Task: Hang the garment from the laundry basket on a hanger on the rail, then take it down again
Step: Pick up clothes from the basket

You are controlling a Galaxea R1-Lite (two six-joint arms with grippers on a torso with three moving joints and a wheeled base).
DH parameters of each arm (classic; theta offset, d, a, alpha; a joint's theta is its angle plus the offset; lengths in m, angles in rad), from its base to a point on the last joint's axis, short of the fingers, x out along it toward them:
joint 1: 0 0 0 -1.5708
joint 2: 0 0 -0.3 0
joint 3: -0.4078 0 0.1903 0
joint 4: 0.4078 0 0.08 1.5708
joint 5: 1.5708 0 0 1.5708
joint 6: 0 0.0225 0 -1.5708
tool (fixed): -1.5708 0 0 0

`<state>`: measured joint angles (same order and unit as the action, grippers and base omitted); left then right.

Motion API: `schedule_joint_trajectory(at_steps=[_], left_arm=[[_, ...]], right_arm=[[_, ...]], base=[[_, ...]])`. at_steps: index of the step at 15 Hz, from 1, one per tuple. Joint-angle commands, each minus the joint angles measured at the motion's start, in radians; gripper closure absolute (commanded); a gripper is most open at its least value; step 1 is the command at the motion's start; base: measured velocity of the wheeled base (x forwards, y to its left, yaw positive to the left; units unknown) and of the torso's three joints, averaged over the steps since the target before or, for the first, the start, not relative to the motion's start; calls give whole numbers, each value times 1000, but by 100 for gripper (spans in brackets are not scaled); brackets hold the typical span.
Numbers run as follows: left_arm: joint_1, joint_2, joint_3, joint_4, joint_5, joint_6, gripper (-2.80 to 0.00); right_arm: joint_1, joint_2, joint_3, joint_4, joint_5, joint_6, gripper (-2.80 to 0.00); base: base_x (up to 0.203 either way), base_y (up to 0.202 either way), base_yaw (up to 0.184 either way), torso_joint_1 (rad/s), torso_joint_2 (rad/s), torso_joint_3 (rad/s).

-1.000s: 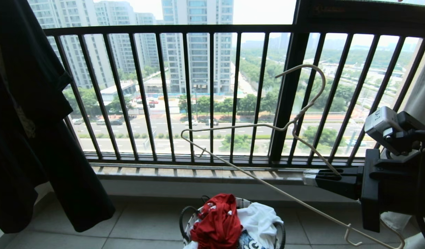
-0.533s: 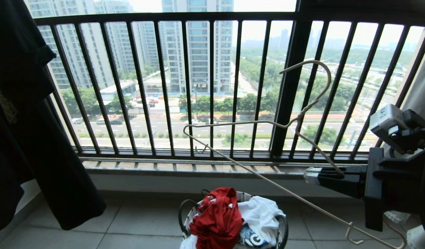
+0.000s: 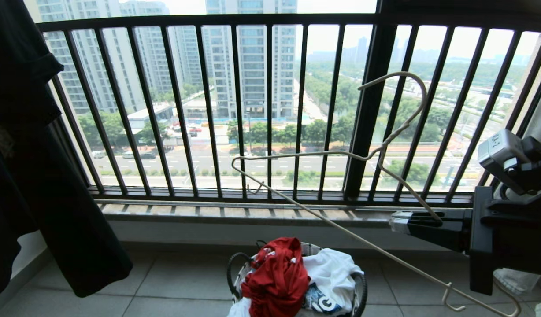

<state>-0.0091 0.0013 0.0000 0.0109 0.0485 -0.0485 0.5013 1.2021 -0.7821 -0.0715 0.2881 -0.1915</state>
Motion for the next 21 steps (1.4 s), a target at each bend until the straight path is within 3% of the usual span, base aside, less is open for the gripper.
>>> schedule_joint_trajectory(at_steps=[1, 12, 21], left_arm=[[0, 0, 0, 0, 1, -1, 0], [0, 0, 0, 0, 1, -1, 0], [0, 0, 0, 0, -1, 4, 0]], right_arm=[[0, -3, -1, -1, 0, -1, 0], [-3, -21, -8, -1, -6, -1, 0], [-55, -2, -14, -2, -1, 1, 0]], base=[[0, 0, 0, 0, 0, 0], [0, 0, 0, 0, 0, 0], [0, 0, 0, 0, 0, 0]])
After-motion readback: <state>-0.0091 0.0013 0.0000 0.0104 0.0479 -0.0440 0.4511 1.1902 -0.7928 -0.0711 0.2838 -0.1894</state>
